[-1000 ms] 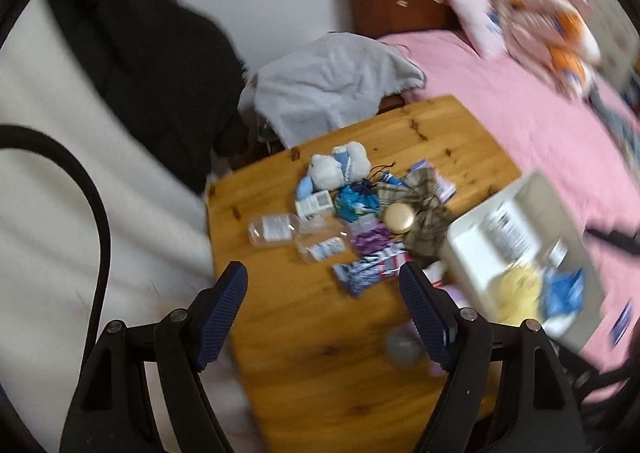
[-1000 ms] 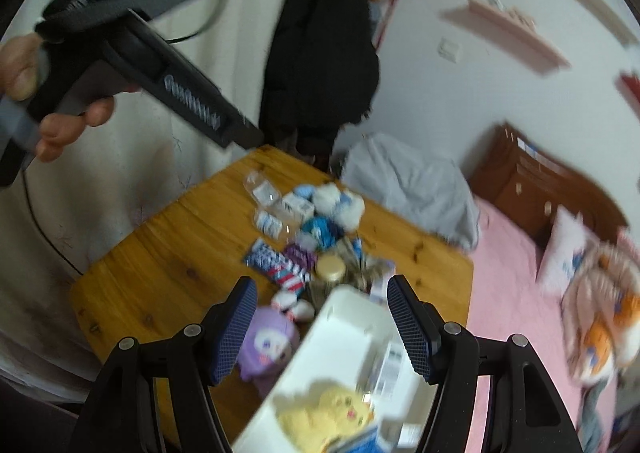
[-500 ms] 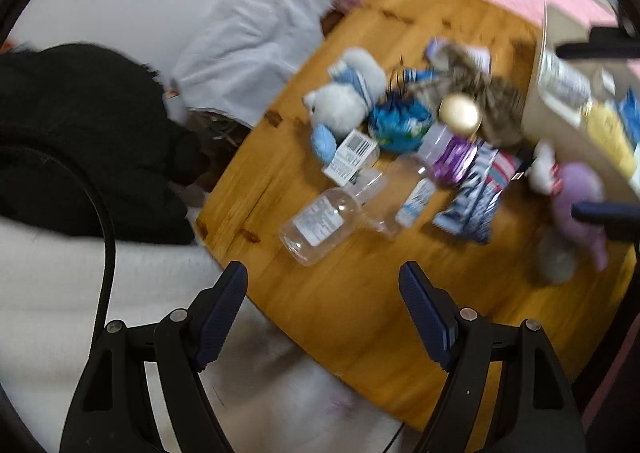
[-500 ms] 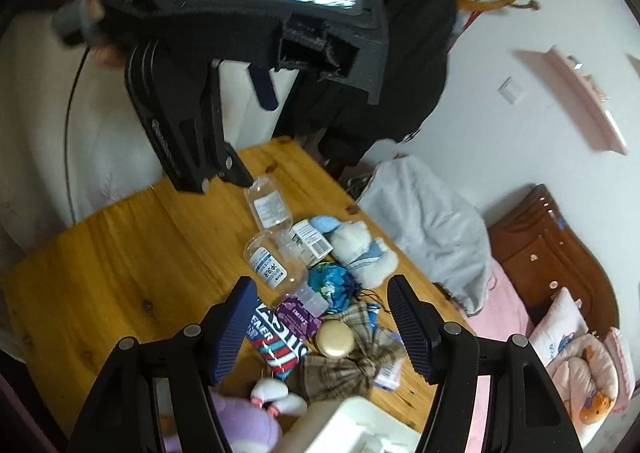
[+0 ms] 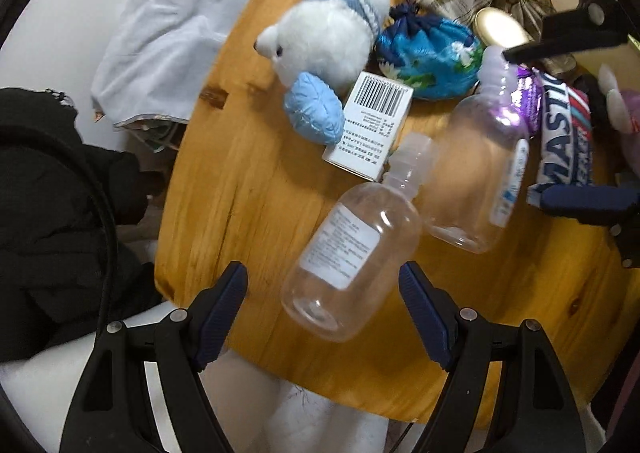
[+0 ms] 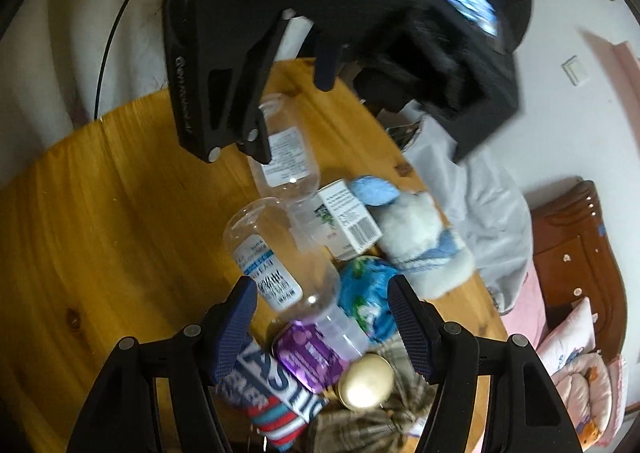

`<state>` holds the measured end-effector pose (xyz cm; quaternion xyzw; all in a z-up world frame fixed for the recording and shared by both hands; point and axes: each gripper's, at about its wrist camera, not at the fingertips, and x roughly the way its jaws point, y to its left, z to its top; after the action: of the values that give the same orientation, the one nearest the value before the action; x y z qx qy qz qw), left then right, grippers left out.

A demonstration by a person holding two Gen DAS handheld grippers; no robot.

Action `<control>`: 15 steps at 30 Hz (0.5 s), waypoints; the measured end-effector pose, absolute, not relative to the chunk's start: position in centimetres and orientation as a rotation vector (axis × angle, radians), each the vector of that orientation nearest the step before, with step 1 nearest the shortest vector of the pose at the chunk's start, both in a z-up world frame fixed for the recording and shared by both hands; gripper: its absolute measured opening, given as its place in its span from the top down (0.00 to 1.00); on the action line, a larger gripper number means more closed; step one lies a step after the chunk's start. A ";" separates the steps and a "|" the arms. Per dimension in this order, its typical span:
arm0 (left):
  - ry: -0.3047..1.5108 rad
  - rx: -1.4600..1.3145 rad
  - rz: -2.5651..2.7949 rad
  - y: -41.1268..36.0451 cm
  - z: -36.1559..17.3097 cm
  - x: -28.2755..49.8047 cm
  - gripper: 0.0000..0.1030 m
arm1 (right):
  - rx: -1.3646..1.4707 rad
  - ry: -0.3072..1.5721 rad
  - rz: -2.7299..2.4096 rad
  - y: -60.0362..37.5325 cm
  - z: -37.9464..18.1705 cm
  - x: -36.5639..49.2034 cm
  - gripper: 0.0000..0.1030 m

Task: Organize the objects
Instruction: 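Grasp a clear plastic bottle with the left gripper while the right gripper grasps another bottle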

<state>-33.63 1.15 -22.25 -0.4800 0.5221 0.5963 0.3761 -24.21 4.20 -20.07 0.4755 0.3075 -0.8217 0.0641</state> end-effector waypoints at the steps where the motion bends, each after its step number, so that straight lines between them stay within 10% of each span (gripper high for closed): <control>1: 1.333 -1.232 1.511 1.2 -22.5 -33.8 0.21 | 1.437 0.937 -2.470 4.0 -20.5 -24.5 0.33; 15: 1.267 -1.331 1.411 0.9 -24.8 -36.0 0.23 | 1.499 1.025 -2.271 2.7 -25.4 -26.7 0.33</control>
<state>-36.00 0.92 -24.82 -0.5264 0.5011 0.5580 0.4005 -26.72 2.69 -25.37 0.5121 0.3502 -0.7756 0.1168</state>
